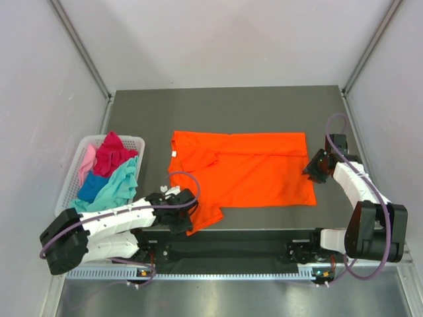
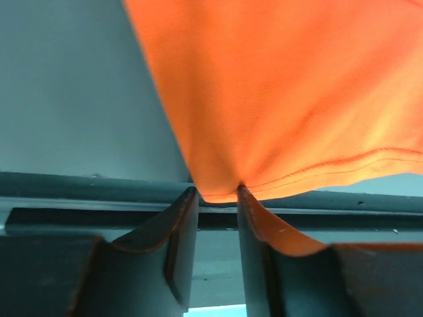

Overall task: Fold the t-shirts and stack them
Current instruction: Fold the tshirt

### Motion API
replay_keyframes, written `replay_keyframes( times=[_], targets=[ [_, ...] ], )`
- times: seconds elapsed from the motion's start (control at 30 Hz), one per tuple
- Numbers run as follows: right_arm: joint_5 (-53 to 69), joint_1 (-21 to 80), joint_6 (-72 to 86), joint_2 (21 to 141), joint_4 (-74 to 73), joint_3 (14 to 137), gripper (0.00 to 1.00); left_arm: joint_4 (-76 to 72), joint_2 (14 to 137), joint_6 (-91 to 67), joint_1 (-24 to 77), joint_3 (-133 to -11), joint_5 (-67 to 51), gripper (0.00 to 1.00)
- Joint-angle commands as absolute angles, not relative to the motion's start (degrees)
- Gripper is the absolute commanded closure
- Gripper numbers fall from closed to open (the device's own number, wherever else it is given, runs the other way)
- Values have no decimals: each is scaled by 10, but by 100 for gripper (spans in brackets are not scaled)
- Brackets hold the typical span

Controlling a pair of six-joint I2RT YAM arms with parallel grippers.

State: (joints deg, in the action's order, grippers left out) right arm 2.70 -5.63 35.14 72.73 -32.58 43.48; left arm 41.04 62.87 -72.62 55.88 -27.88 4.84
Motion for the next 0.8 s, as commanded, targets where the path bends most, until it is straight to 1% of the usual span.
replay_keyframes(
  times=[0.0, 0.03, 0.1, 0.13, 0.2, 0.33, 0.6, 0.77],
  targets=[
    [15, -53, 349, 715, -323, 442, 67, 359, 633, -730, 561, -269, 52, 68],
    [16, -53, 351, 717, -332, 449, 67, 364, 633, -727, 562, -279, 54, 76],
    [18, -52, 356, 716, -344, 460, 68, 392, 631, -717, 562, -293, 70, 84],
    [23, -53, 365, 714, -355, 463, 68, 402, 629, -715, 562, -310, 76, 92],
    [28, -52, 382, 703, -363, 462, 66, 424, 627, -707, 561, -334, 92, 100],
    [21, -54, 452, 701, -396, 449, 67, 444, 628, -699, 561, -369, 118, 100],
    [3, -70, 470, 689, -416, 410, 68, 481, 647, -651, 555, -449, 191, 100],
    [-55, -82, 469, 683, -436, 402, 66, 488, 653, -617, 550, -480, 213, 100]
  ],
)
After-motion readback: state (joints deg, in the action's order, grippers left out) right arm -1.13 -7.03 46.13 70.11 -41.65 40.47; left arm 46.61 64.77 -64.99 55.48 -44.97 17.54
